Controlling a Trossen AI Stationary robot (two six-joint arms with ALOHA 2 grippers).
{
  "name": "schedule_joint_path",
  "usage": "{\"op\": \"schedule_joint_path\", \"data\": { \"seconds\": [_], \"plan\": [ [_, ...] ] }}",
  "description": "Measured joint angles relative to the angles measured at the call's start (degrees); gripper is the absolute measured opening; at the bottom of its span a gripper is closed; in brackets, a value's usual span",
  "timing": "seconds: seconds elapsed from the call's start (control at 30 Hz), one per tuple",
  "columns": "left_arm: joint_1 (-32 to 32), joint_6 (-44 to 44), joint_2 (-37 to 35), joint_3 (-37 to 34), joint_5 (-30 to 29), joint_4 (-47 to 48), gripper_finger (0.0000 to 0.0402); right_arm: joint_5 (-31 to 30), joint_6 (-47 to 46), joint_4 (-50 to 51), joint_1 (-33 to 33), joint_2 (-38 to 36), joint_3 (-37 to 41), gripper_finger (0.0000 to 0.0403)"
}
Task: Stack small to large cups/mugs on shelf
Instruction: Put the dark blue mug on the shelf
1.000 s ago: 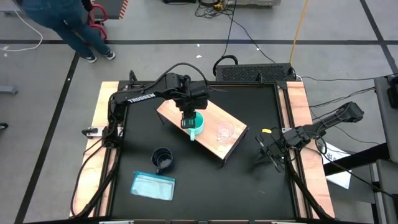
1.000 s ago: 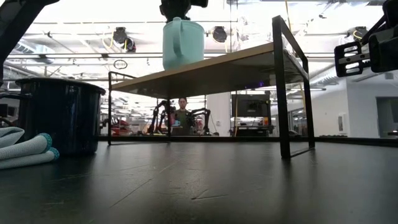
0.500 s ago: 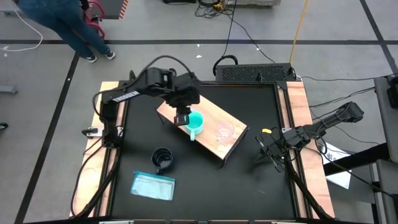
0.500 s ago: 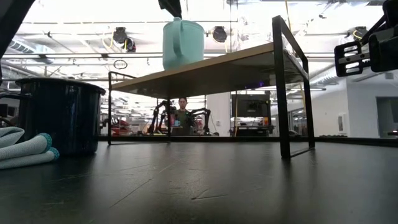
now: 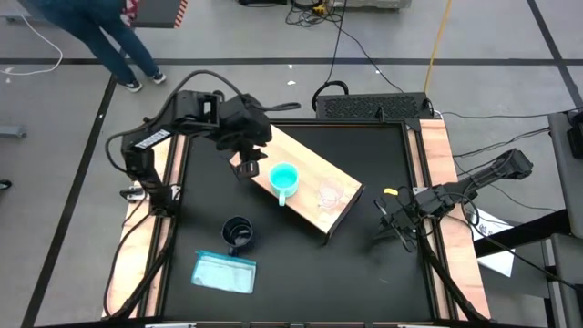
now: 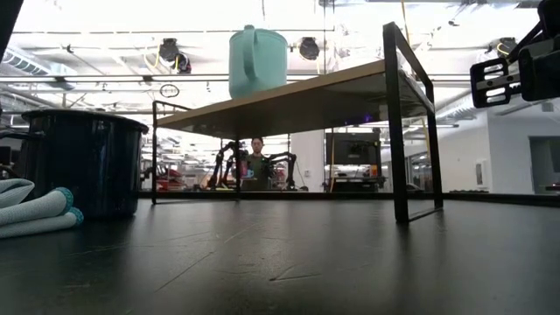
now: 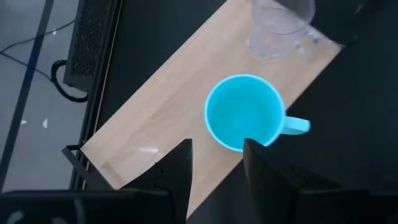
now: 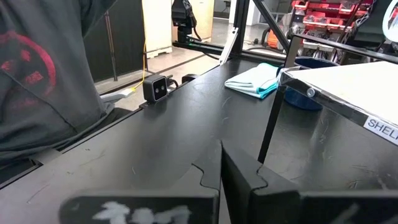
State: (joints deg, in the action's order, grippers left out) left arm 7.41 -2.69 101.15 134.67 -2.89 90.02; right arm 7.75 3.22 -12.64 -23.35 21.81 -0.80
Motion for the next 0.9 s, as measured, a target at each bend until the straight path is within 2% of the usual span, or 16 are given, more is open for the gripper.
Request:
{"op": "schedule_joint_path", "data": {
  "seconds": [0.23,0.47,0.9],
  "plan": [
    [-1.58,-1.07,-1.74,0.00,-1.18,0.00,0.0107,-0.02,0.00,0.11,0.00,0.02,0.00,0.0000],
    [-3.72,-5.62,-1.67,0.00,-0.61,0.00,0.0010,0.00,0.00,0.14,-0.02,0.01,0.00,0.0000],
    [-4.42,-5.60,-1.67,0.00,-0.64,0.00,0.0001,0.00,0.00,0.20,-0.02,0.02,0.00,0.0000]
  ]
}}
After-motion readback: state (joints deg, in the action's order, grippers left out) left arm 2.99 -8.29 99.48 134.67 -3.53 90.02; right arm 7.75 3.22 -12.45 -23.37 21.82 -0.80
